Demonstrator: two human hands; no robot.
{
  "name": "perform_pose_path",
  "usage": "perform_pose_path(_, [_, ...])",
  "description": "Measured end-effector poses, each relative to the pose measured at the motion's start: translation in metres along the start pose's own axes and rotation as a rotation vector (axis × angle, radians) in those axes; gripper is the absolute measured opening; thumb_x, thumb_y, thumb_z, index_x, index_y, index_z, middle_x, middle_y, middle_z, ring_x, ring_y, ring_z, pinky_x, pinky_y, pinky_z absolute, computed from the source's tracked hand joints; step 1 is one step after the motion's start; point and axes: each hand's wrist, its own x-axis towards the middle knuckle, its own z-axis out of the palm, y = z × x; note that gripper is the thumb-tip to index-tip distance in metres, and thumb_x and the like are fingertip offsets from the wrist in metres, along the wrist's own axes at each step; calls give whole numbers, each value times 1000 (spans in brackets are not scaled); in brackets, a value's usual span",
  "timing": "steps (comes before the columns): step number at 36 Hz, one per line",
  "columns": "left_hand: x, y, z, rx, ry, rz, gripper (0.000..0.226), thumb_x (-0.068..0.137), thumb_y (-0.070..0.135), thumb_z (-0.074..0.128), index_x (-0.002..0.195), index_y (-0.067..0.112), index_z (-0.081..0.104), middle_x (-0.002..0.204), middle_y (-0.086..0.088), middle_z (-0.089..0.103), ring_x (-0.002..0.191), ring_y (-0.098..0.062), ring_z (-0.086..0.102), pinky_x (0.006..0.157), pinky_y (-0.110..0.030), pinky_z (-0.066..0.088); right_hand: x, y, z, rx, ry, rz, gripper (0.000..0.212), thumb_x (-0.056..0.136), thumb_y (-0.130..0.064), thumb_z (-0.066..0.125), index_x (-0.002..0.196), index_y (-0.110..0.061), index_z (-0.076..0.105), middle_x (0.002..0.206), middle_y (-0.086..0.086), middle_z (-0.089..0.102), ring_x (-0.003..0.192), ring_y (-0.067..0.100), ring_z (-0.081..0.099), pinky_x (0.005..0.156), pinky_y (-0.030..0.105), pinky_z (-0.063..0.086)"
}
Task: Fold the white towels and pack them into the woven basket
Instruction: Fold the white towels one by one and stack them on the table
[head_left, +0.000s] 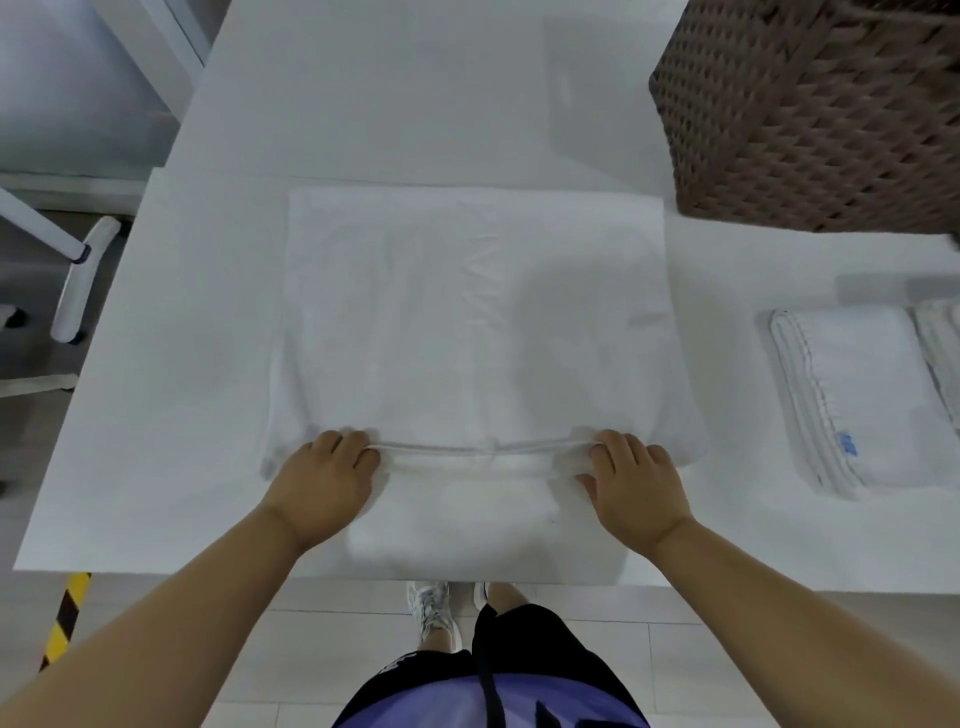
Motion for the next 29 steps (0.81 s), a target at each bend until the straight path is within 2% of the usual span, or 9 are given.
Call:
perform_pose_path(1, [-1,0,-1,-9,-9,-16,35,80,11,37,69,1,68,77,-18,66,53,-30,59,42,-32,51,0,2,2,-11,25,-26,8,75,-3,64,80,3,66,86,18,64,63,34,61,49,36,48])
perform_pose_path(4, [-5,1,-4,-30,-23,-51,6,71,3,63,68,0,68,78,-18,66,57,-32,61,46,-35,54,1,8,-1,-21,51,-58,31,74,2,35,77,2,66,82,17,65,59,33,61,47,34,47])
perform_pose_path(7, [-12,-1,-8,-58,-36,-85,7,63,-3,73,65,-3,66,79,-20,65,61,-35,64,48,-38,55,3,14,-7,-42,14,-60,11,63,10,65,69,1,67,76,15,66,55,31,61,46,32,49])
perform_pose_path(10, [-15,-2,-13,-61,-101,-111,28,43,-10,85,64,-4,67,80,-20,68,62,-33,66,48,-36,56,6,17,-15,-9,-123,-3,25,49,8,85,63,-1,67,70,12,66,51,27,62,46,30,51])
perform_pose_path(12, [-12,-5,-18,-64,-160,-123,33,36,-10,87,60,-1,67,77,-16,69,57,-29,66,43,-33,54,8,20,-22,-18,-242,9,17,63,4,80,74,-1,69,79,12,67,61,28,65,53,33,54])
perform_pose_path(14, [-8,-9,-24,-87,-193,-155,33,34,-10,88,58,2,68,71,-12,68,51,-25,64,38,-30,51,15,26,-25,-33,-312,32,15,87,0,58,99,-2,67,102,11,65,84,29,66,71,35,53])
perform_pose_path(17, [8,-20,-41,-117,-208,-217,25,51,-10,83,67,2,68,73,-10,66,54,-25,63,41,-31,52,35,35,-44,-54,-307,64,29,96,-6,42,119,-11,58,118,3,58,100,23,60,81,31,46])
perform_pose_path(20, [34,-43,-61,-78,-205,-342,19,89,4,50,101,8,65,106,-3,61,91,-22,61,72,-31,51,63,48,-75,-39,-250,146,23,97,-8,42,114,-11,58,115,2,57,98,23,60,78,31,46])
perform_pose_path(29, [108,-120,-181,-11,-16,-373,29,92,5,43,110,18,62,113,0,59,100,-20,58,80,-25,42,138,80,-220,-56,14,201,19,98,-15,45,98,-8,63,104,8,62,99,28,59,71,29,38])
